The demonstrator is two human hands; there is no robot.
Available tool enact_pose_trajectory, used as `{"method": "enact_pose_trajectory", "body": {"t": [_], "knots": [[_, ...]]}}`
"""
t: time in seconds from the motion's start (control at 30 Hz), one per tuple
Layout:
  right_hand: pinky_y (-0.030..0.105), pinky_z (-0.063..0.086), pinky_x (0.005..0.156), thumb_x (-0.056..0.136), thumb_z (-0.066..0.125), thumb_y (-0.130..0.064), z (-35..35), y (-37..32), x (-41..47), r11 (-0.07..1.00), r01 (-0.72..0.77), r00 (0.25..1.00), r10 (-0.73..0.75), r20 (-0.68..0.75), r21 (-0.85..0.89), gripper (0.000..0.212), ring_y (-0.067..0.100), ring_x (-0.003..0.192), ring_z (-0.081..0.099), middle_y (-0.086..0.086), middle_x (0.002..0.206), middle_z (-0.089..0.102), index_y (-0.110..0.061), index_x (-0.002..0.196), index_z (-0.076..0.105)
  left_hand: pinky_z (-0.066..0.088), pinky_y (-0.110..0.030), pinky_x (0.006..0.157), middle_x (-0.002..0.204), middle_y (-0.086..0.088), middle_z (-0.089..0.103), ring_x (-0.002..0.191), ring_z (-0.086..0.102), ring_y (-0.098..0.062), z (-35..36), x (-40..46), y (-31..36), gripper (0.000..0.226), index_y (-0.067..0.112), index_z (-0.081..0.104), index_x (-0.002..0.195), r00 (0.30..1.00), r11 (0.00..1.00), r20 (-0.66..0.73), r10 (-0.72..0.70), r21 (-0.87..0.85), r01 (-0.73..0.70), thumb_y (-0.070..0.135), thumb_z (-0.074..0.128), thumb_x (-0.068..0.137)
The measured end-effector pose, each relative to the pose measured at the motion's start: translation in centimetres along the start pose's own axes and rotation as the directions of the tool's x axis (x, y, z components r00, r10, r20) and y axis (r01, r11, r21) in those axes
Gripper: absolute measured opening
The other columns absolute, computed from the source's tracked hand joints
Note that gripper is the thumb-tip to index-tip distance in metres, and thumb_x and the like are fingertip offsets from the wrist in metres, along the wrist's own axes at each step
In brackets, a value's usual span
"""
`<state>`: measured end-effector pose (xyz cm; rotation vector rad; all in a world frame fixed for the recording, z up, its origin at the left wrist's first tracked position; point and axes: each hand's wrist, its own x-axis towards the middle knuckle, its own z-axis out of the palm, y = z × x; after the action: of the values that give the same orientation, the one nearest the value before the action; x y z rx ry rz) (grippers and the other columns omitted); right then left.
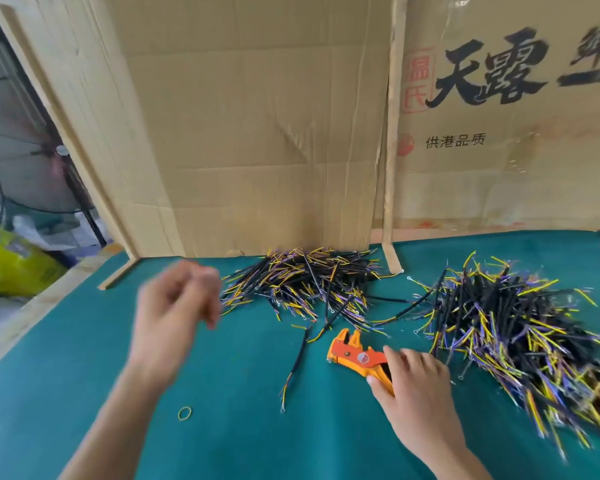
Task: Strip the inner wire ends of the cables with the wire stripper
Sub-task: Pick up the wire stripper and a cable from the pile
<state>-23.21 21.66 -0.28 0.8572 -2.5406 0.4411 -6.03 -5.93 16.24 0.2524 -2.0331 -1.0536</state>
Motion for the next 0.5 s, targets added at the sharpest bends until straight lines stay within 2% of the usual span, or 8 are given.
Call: {"method": "enact_pose_trajectory", "body": {"t": [0.03,0.1,0.17,0.2,0.23,0.37,0.43,0.5], "knots": [[0.050,0.053,0.083,0.092,0.058,-0.053,-0.1,0.0,0.0,1.000,0.002,1.000,-0.002,-0.001,0.009,0.049,0.031,0.091,0.063,0.006,0.100,0.070,-0.013,0.117,0.070,0.039,-0.023,0.049,0.057,-0.003,0.056,0.052,0.049,-0.015,4.1,-1.8,-0.7,0.037,0.017,0.064,0.073,0.992,0.983,0.064,-0.113,0.154,0.102,0.051,0.059,0.088],[0.051,0.053,0.083,0.089,0.067,-0.049,-0.1,0.0,-0.1,0.998,0.003,1.000,-0.002,-0.018,0.063,0.046,0.033,0.091,0.062,0.006,0.098,0.068,-0.012,0.116,0.071,0.039,-0.029,0.054,0.056,0.005,0.055,0.057,0.050,-0.016,10.6,-4.8,-4.7,0.042,0.021,0.059,0.071,0.940,0.919,0.154,-0.305,0.308,0.248,0.059,0.058,0.086],[0.052,0.052,0.084,0.082,0.080,-0.043,-0.1,0.0,0.1,0.994,-0.020,0.999,0.025,-0.039,0.103,0.047,0.034,0.091,0.062,0.006,0.099,0.069,-0.011,0.116,0.071,0.040,-0.031,0.059,0.069,0.010,0.060,0.071,0.058,-0.019,13.1,-5.7,-7.6,0.038,0.025,0.051,0.079,0.921,0.776,0.097,-0.377,0.576,0.257,0.060,0.056,0.090],[0.052,0.052,0.086,0.083,0.080,-0.043,0.1,0.2,0.2,0.993,-0.027,0.998,0.033,-0.046,0.115,0.047,0.033,0.092,0.062,0.005,0.100,0.069,-0.012,0.117,0.071,0.041,-0.031,0.062,0.079,0.010,0.062,0.079,0.060,-0.020,13.4,-5.9,-8.4,0.037,0.026,0.049,0.084,0.901,0.681,0.097,-0.423,0.690,0.245,0.061,0.054,0.091],[0.051,0.051,0.086,0.086,0.077,-0.043,0.2,0.3,0.2,0.992,-0.033,0.998,0.039,-0.045,0.124,0.046,0.033,0.093,0.062,0.005,0.101,0.069,-0.012,0.119,0.070,0.043,-0.032,0.065,0.087,0.011,0.062,0.084,0.062,-0.020,13.7,-6.4,-9.0,0.035,0.027,0.046,0.087,0.905,0.643,0.121,-0.408,0.742,0.191,0.061,0.052,0.092],[0.050,0.049,0.084,0.091,0.045,-0.056,-0.2,0.4,0.2,0.977,-0.057,0.998,0.058,0.003,0.204,0.058,0.033,0.094,0.061,0.004,0.105,0.069,-0.013,0.122,0.069,0.048,-0.033,0.070,0.089,0.013,0.060,0.086,0.062,-0.018,14.4,-7.4,-9.8,0.026,0.029,0.045,0.086,0.933,0.683,0.091,-0.349,0.706,0.187,0.053,0.049,0.097],[0.051,0.047,0.087,0.091,0.050,-0.053,-0.5,0.2,0.2,0.941,-0.073,0.997,0.077,0.001,0.331,0.055,0.031,0.098,0.060,0.001,0.109,0.069,-0.014,0.126,0.067,0.044,-0.033,0.068,0.087,0.013,0.059,0.086,0.063,-0.019,14.1,-7.5,-9.9,0.025,0.030,0.044,0.086,0.929,0.684,0.073,-0.362,0.699,0.211,0.051,0.047,0.099],[0.048,0.046,0.092,0.090,0.059,-0.046,-0.9,-0.1,0.1,0.841,-0.120,0.991,0.136,0.009,0.528,0.051,0.024,0.102,0.060,-0.004,0.112,0.069,-0.015,0.130,0.065,0.039,-0.033,0.065,0.085,0.013,0.058,0.085,0.063,-0.021,14.4,-8.6,-9.4,0.025,0.030,0.045,0.086,0.934,0.699,0.049,-0.353,0.678,0.229,0.051,0.045,0.100]]}}
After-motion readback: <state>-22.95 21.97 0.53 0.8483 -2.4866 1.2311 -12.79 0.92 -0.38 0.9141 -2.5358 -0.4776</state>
